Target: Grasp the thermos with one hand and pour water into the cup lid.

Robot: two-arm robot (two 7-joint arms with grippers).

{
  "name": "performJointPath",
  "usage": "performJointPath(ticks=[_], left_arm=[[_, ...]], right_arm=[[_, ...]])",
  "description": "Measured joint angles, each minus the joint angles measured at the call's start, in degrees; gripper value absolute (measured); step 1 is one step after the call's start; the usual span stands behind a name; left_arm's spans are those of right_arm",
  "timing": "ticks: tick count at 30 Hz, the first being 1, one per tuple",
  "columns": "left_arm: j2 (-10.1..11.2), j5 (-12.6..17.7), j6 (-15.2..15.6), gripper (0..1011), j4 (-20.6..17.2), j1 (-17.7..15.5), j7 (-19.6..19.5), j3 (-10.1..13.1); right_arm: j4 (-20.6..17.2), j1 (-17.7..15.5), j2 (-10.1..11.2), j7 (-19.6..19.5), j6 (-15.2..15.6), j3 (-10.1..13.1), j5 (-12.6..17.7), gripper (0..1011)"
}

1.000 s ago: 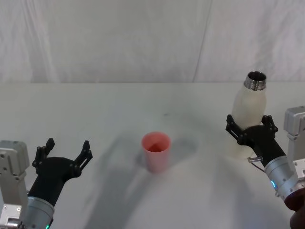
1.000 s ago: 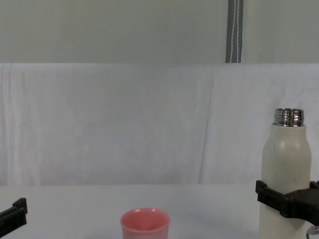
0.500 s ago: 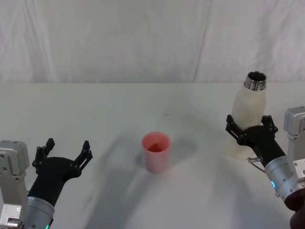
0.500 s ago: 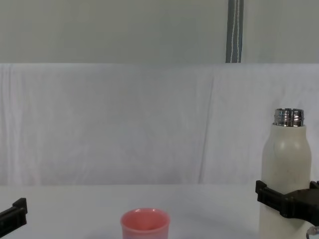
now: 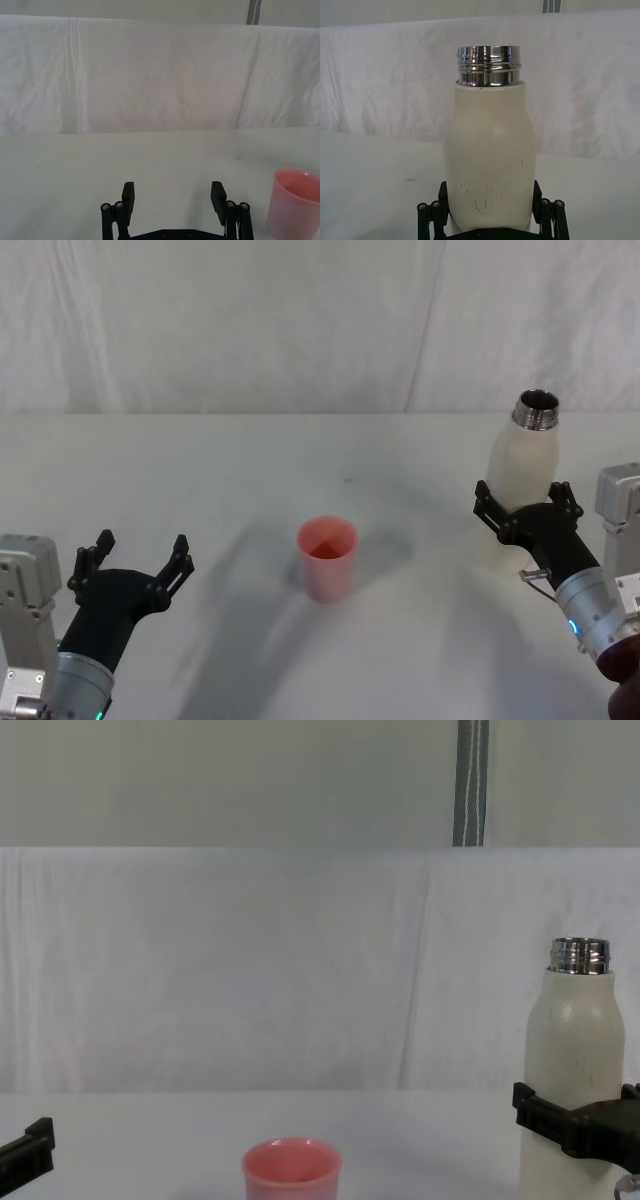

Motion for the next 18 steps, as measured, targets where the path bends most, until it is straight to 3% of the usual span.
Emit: performJointPath(ticks=[18], left_arm=[[0.0, 0.0, 0.0, 1001, 0.0, 0.0, 0.0, 0.0]], right_arm=[[-1.1, 2.8, 3.0, 1.8, 2.0, -1.0, -1.2, 950]])
